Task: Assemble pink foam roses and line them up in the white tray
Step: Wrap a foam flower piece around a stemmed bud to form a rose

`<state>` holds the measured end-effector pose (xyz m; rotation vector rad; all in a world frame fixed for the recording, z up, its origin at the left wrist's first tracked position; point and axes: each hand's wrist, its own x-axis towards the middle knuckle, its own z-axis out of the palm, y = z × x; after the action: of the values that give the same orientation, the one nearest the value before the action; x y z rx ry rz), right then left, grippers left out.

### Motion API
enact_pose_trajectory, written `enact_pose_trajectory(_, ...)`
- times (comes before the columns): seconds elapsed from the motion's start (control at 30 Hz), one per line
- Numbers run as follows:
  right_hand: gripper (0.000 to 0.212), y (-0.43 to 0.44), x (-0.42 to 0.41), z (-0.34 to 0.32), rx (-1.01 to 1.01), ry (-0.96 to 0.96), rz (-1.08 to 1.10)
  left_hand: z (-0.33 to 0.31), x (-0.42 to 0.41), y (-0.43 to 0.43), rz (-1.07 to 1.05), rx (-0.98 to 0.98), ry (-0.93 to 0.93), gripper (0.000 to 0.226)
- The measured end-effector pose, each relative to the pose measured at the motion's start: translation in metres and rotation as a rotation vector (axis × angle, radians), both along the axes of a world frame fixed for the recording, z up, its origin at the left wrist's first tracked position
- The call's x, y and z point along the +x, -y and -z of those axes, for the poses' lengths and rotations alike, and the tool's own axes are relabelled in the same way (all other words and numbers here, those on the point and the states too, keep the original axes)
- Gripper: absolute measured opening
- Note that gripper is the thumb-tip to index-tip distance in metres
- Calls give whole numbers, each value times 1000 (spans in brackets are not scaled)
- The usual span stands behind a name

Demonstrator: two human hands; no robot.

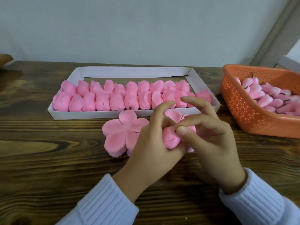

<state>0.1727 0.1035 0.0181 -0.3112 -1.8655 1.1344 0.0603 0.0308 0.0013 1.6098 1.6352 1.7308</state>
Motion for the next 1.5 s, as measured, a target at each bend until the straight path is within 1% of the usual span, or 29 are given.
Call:
enact_pose_trajectory(0.13,8,3,-3,-6,-86,-25,30,-3,2,0,2,-25,75,55)
enact_pose_trajectory(0.2,7,4,-7,-9,-112,-17,48,-6,2,-1,23,-17,130,56)
enact_pose_trajectory(0.3,16,6,-15,-16,-172,-36,43,-7,0,-2,86,-26,259,55)
enact_pose_trajectory(0.4,14,12,-23,-18,-252,-48,49,-3,-2,-2,95,-45,375,57)
enact_pose_trajectory(0.5,39,18,-25,-12,-375,70,-40,-1,-5,-2,62,-7,429,66)
enact_pose_trajectory(0.57,43,22,-26,-8,-402,158,-103,-2,-2,-4,104,44,503,69)
enact_pose_trajectory(0.63,37,25,-27,-5,-419,157,-154,-3,4,-9,74,89,549,67)
enact_pose_trajectory(0.7,27,26,-28,-3,-394,114,-179,-1,6,-10,23,100,494,66)
enact_pose_trajectory(0.73,24,26,-28,-2,-370,95,-178,0,5,-8,14,70,428,65)
enact_pose_trajectory(0.77,22,25,-28,-1,-352,71,-159,0,3,-5,7,32,303,66)
enact_pose_trajectory(0.8,20,23,-28,0,-346,33,-118,0,-1,-1,4,-14,145,75)
enact_pose_trajectory(0.83,19,21,-27,2,-350,-22,-59,0,-4,2,19,-62,24,87)
enact_pose_trajectory(0.87,19,18,-26,2,-365,-89,5,0,-9,4,29,-100,-77,94)
enact_pose_trajectory(0.9,20,15,-25,2,-378,-157,66,-2,-13,5,52,-132,-118,93)
enact_pose_trajectory(0.93,20,11,-23,2,-379,-210,121,-4,-17,6,71,-143,-115,87)
enact_pose_trajectory(1.0,19,3,-20,0,-360,-254,206,-10,-28,4,42,-115,-29,65)
enact_pose_trajectory(1.07,19,-1,-18,-1,-351,-237,236,-13,-40,4,-123,-40,81,50)
enact_pose_trajectory(1.13,19,-2,-18,1,-338,-185,224,-15,-52,3,-344,-11,129,40)
enact_pose_trajectory(1.2,22,-1,-19,3,-303,-103,224,-13,-60,3,-514,-88,48,34)
enact_pose_trajectory(1.3,19,1,-20,5,-295,-32,219,-7,-71,6,-667,-287,-204,35)
enact_pose_trajectory(1.4,15,4,-22,6,-324,-4,206,-3,-73,7,-733,-541,-452,29)
enact_pose_trajectory(1.43,14,4,-22,6,-331,-1,204,-2,-72,7,-740,-580,-489,25)
enact_pose_trajectory(1.5,13,4,-21,6,-334,0,203,-2,-70,7,-750,-583,-515,20)
